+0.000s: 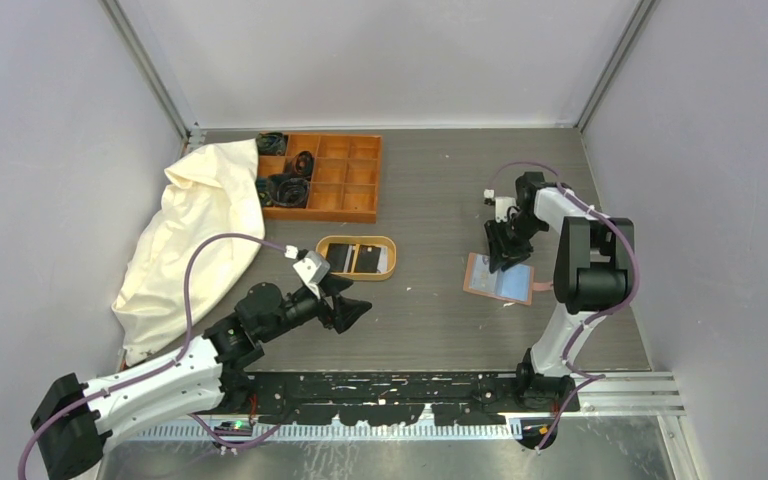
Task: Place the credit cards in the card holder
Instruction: Pick up the credit card from the storage box.
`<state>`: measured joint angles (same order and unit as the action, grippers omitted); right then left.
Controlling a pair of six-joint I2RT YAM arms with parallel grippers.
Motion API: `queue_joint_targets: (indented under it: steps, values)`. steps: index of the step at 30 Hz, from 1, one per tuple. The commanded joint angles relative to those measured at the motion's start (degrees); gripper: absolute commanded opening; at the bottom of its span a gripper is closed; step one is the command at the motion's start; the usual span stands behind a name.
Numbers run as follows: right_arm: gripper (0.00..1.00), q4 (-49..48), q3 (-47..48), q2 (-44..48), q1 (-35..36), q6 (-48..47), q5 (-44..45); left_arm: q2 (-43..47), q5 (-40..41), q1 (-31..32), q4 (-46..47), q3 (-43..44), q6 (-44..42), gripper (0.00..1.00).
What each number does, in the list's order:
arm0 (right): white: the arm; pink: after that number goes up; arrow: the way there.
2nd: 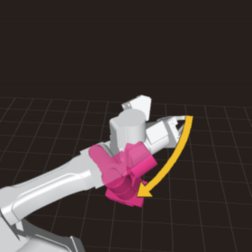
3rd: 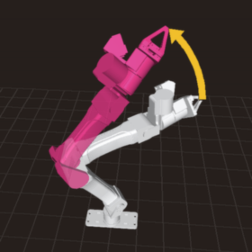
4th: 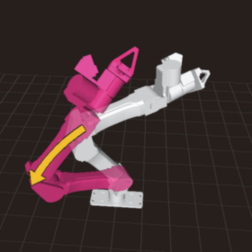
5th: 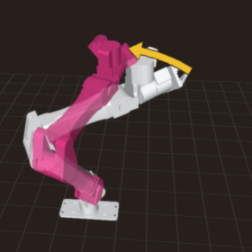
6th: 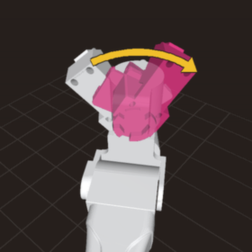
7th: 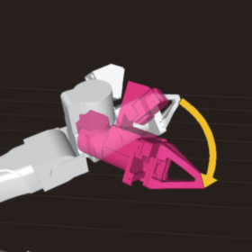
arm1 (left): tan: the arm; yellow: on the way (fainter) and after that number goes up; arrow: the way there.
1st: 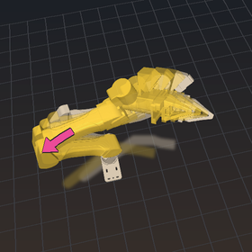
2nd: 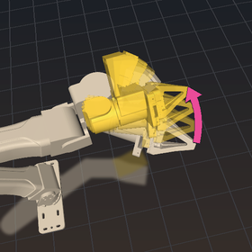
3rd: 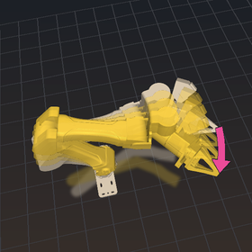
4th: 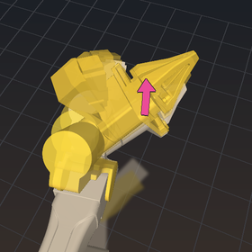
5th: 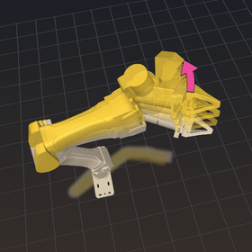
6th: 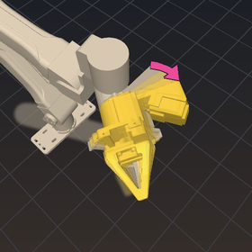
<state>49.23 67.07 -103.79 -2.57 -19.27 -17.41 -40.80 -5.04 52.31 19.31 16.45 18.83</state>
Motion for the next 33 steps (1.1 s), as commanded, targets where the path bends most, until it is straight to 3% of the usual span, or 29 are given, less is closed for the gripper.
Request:
queue_joint_targets:
  steps: [1,9,11,15,18,21,23,27,33]
  values:
    - [0.4,0.2,2.6,-2.0,1.0,0.5,-1.5,0.2,0.6,-0.3,1.7,0.2,-0.5,0.7]
    - [0.41,6.7,10.0,-7.5,6.6,-1.1,-23.4,-2.0,-0.7,-0.3,2.7,0.9,0.5,0.69]
    - [0.41,8.3,11.1,-6.1,6.8,-3.0,-25.3,-1.6,-1.0,-0.3,3.1,0.5,1.6,0.69]
    - [0.43,7.3,7.0,3.0,6.7,-9.8,-20.7,0.4,-1.8,-0.3,5.6,-1.2,3.8,0.7]
    - [0.53,3.4,-0.2,11.9,6.5,-15.3,-14.5,1.8,-1.6,-0.4,5.1,-1.6,3.9,0.7]
    - [0.55,1.2,-4.2,15.4,4.6,-15.3,-6.7,3.0,-1.1,-0.4,4.2,-1.7,3.7,0.7]
    - [0.5,1.9,-3.6,13.6,1.0,-13.3,-3.3,3.3,-0.9,-0.4,4.2,-2.1,3.7,0.7]
    - [0.26,3.1,-1.9,8.0,-3.4,-11.0,2.6,4.1,-0.7,-0.4,3.9,-2.6,3.9,0.7]
    - [0.12,1.3,-2.1,2.2,-3.1,-7.7,7.3,6.0,0.5,-0.4,3.6,-3.9,3.8,0.7]
